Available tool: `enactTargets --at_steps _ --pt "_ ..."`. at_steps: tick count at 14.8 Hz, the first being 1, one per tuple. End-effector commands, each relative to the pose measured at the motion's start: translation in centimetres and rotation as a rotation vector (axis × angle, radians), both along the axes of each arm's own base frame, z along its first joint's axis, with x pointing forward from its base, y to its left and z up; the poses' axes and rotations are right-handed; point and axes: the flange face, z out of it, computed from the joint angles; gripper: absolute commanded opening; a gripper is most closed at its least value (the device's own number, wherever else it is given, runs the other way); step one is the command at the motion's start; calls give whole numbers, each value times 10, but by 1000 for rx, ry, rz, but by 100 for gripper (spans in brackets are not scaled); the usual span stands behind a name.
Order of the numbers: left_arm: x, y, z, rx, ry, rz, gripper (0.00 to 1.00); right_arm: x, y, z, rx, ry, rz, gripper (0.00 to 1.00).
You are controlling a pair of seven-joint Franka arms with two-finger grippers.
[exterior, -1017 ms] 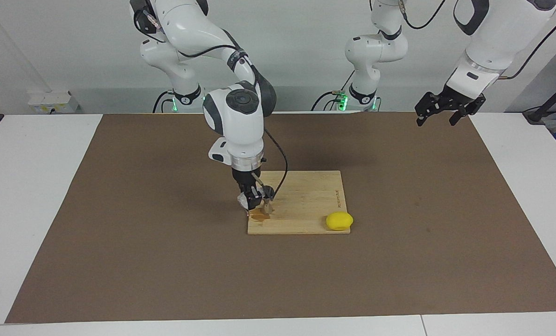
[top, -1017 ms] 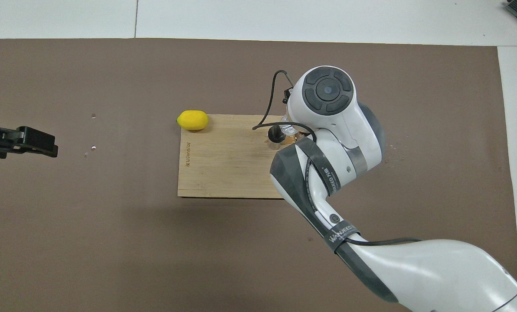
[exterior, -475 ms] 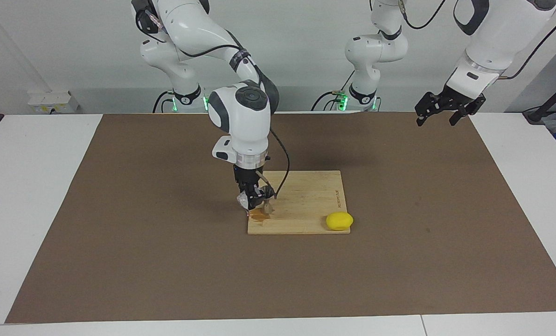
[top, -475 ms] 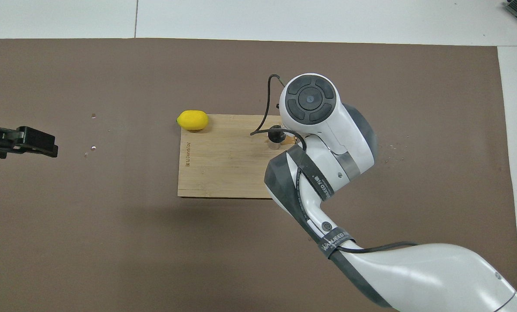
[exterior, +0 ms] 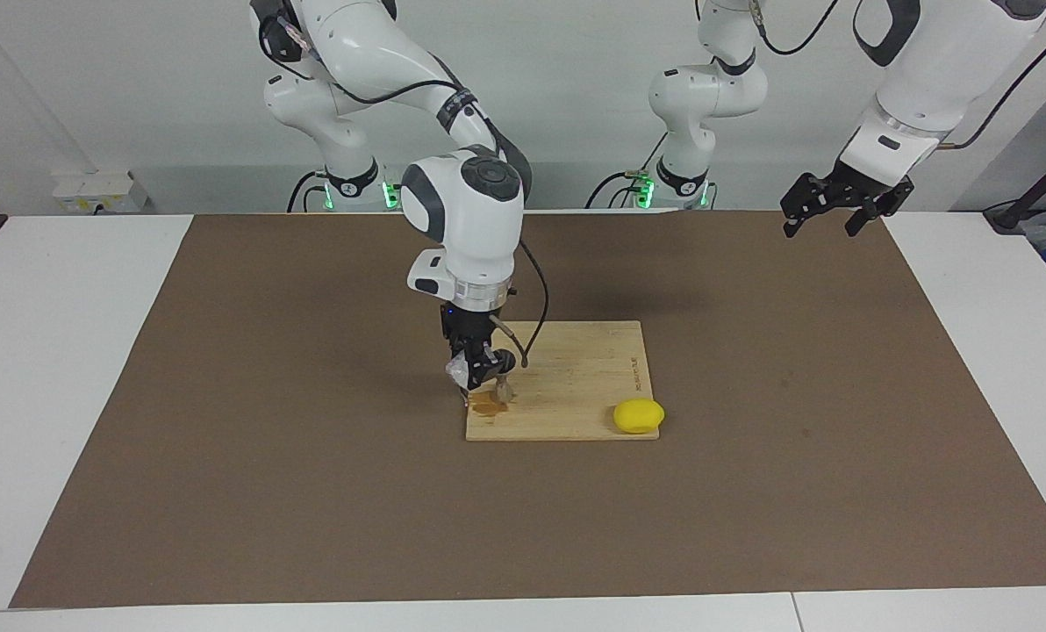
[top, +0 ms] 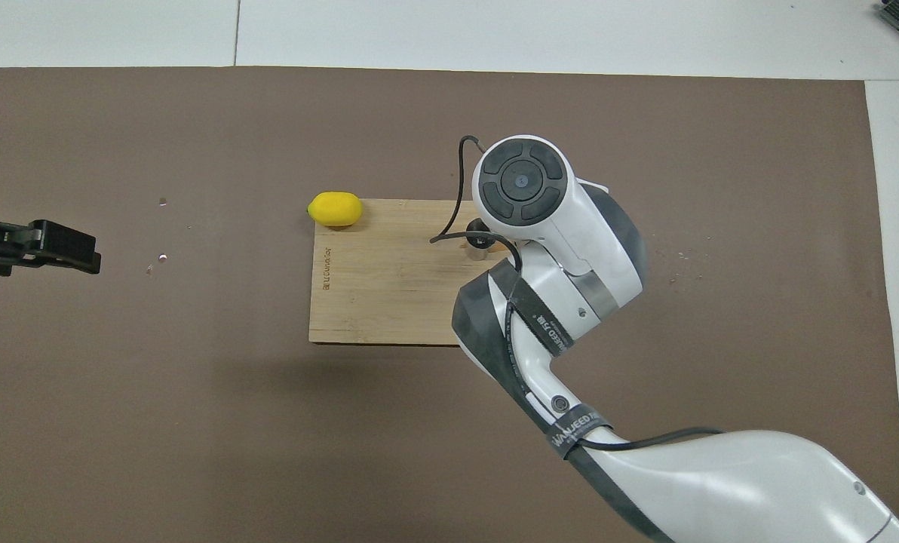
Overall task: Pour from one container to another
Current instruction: 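Tilt the glass cup with the right gripper to pour into the metal cup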
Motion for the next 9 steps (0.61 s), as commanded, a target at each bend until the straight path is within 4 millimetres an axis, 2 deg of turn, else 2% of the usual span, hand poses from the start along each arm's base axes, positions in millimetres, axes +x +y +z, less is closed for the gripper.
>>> enactTargets --at_steps 1,9 --pt "-9 2 2 14 1 2 100 -4 0 8 -45 -4 12 0" --pt "-9 2 2 14 1 2 100 -8 4 10 -38 11 16 0"
